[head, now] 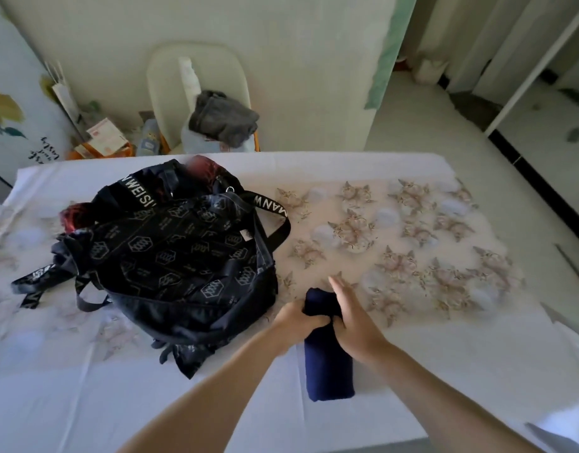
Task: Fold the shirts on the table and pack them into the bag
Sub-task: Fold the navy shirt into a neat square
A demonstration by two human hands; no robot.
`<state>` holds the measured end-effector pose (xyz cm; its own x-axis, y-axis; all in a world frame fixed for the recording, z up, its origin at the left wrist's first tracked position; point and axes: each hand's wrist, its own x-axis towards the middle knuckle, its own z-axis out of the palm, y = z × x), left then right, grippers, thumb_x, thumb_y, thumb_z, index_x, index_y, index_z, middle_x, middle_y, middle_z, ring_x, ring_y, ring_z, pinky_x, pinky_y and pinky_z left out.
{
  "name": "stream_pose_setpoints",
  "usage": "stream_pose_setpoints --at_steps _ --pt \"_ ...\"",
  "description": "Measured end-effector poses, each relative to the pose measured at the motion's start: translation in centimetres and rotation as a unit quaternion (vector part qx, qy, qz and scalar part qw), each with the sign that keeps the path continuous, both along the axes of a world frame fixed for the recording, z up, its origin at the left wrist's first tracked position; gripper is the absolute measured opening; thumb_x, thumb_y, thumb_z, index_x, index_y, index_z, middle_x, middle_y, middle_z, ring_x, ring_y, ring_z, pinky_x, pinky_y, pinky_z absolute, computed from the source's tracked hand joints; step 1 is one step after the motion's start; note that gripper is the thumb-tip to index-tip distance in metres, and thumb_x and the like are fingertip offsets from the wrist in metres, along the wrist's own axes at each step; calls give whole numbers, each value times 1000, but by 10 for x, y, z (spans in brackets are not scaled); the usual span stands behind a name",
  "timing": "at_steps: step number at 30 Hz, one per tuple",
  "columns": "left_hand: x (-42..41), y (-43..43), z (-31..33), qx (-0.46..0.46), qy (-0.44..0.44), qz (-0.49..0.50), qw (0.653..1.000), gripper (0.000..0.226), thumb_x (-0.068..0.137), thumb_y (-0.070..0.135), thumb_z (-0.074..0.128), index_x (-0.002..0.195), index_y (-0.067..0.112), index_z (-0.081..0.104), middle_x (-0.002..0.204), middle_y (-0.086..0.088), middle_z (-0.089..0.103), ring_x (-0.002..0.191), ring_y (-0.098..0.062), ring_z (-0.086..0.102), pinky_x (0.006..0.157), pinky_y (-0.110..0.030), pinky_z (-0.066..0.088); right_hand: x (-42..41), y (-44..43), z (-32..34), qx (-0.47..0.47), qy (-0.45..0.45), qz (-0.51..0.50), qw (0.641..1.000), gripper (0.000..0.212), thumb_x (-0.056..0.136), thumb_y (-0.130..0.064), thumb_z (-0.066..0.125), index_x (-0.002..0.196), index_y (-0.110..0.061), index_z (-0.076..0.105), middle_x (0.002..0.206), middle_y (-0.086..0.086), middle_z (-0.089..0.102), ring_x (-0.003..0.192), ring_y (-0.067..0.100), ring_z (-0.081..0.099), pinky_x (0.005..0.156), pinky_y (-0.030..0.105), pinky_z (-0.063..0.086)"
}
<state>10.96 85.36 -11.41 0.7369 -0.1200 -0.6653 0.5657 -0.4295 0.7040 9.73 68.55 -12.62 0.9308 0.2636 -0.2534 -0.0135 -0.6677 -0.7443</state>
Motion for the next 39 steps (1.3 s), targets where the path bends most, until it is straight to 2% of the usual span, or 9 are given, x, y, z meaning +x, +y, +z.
stream_pose_setpoints --at_steps 7,11,18,21,26,30,33,36,39 --pt "13 52 58 -208 -118 157 958 44 78 -4 64 120 10 62 103 -8 72 95 -17 68 71 -23 54 34 39 63 217 16 -88 972 50 88 -30 70 134 -35 50 121 -21 65 116 0 60 90 12 44" --pt "24 103 91 -225 -154 227 935 43 87 -9 52 122 15 62 109 -6 72 97 -14 67 74 -25 52 63 93 93 318 74 -41 944 28 89 -25 65 117 -25 66 112 -3 74 109 11 67 92 26 50" --pt "30 202 83 -92 -143 358 918 23 92 18 63 115 19 59 109 -7 71 96 -22 69 80 -41 59 109 208 92 180 119 18 976 21 97 -24 58 117 -24 59 110 0 67 107 18 62 85 28 46" --pt "26 247 79 209 -187 267 922 39 90 31 65 125 21 52 114 2 65 103 -19 62 81 -36 54 122 249 78 92 119 68 986 42 96 -40 60 133 -22 55 127 1 63 116 20 58 96 33 46" --pt "33 298 69 475 -416 14 775 48 75 1 64 120 18 65 118 -3 60 112 -29 54 94 -41 46 128 283 47 -56 105 127 985 58 95 -50 55 144 -20 45 136 2 58 124 27 55 94 34 44" --pt "64 320 61 551 -470 -170 668 59 72 11 61 131 16 60 140 -9 54 132 -32 47 109 -44 37 115 284 40 -179 -230 146 945 53 91 -39 65 136 -22 45 123 4 54 108 27 56 83 38 50" --pt "82 323 60 588 -382 -241 671 65 90 32 58 150 22 36 150 -7 43 136 -29 40 113 -42 30 110 275 35 -124 -383 238 884 24 91 -37 61 112 -24 65 110 -2 58 96 22 57 75 37 52" --pt "95 323 61 620 -297 -274 672 60 101 46 42 155 29 20 143 -1 47 122 -25 49 97 -37 38 108 259 32 -163 -270 329 890 63 89 -64 44 136 -24 56 140 -2 53 129 24 47 94 42 50" --pt "110 326 77 605 -303 -210 706 37 105 41 37 139 39 48 122 7 65 109 -20 62 85 -32 46 105 247 33 -213 -114 366 899 107 71 -82 45 158 -33 8 165 -11 4 152 20 8 112 45 37"
